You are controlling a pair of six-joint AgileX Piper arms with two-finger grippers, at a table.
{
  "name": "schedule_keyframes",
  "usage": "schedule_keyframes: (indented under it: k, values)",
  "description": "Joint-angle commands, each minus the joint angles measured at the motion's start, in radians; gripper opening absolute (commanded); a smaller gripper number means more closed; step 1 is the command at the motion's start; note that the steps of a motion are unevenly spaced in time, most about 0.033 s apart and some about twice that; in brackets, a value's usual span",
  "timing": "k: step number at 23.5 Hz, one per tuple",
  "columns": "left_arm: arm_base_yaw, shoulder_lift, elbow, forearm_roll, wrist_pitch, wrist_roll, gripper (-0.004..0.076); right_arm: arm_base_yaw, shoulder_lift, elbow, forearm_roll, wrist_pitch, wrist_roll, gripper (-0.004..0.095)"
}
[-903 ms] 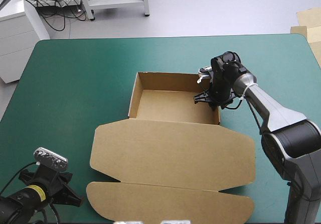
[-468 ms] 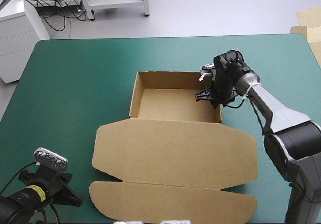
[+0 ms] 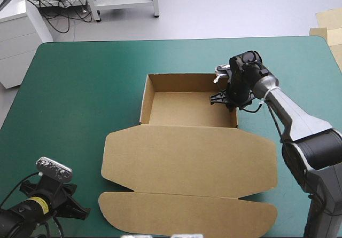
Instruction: Fold the box
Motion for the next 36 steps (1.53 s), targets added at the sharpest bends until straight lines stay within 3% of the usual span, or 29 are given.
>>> schedule_keyframes:
  k: [1, 4, 7, 19, 21, 31, 32, 35, 36]
  values:
    - [-0.005, 0.005, -0.025, -0.002, -0.040, -0.001, -0.0010, -0.011, -0.062, -0.032, -0.061, 0.023, 0.025, 0.0276]
    - [-0.005, 0.005, -0.025, -0.002, -0.040, -0.001, -0.0010, -0.011, -0.062, -0.032, -0.061, 0.023, 0.030, 0.0448]
    - [-0.005, 0.005, -0.025, -0.002, -0.040, -0.003, -0.0010, -0.011, -0.064, -0.032, -0.061, 0.023, 0.023, 0.0513]
    - [-0.005, 0.005, -0.025, -0.004, -0.040, -0.003, -0.0010, -0.011, -0.178, -0.032, -0.016, 0.023, 0.023, 0.0508]
    - [-0.005, 0.005, -0.025, -0.004, -0.040, -0.003, -0.0010, -0.011, -0.172, -0.030, 0.042, 0.023, 0.035, 0.0508]
    - [-0.005, 0.005, -0.025, -0.004, -0.038, 0.018, -0.0010, -0.011, -0.074, -0.028, 0.067, 0.021, 0.058, 0.0504]
    - [-0.005, 0.005, -0.025, -0.003, -0.038, 0.025, -0.0010, -0.011, -0.074, -0.028, 0.063, 0.019, 0.058, 0.0422]
    - [-0.005, 0.005, -0.025, -0.003, -0.038, 0.027, -0.0010, -0.011, -0.074, -0.028, 0.031, 0.023, 0.063, 0.0053]
    - [-0.005, 0.005, -0.025, -0.003, -0.038, 0.027, -0.0010, -0.011, -0.074, -0.028, 0.024, 0.023, 0.066, -0.0017]
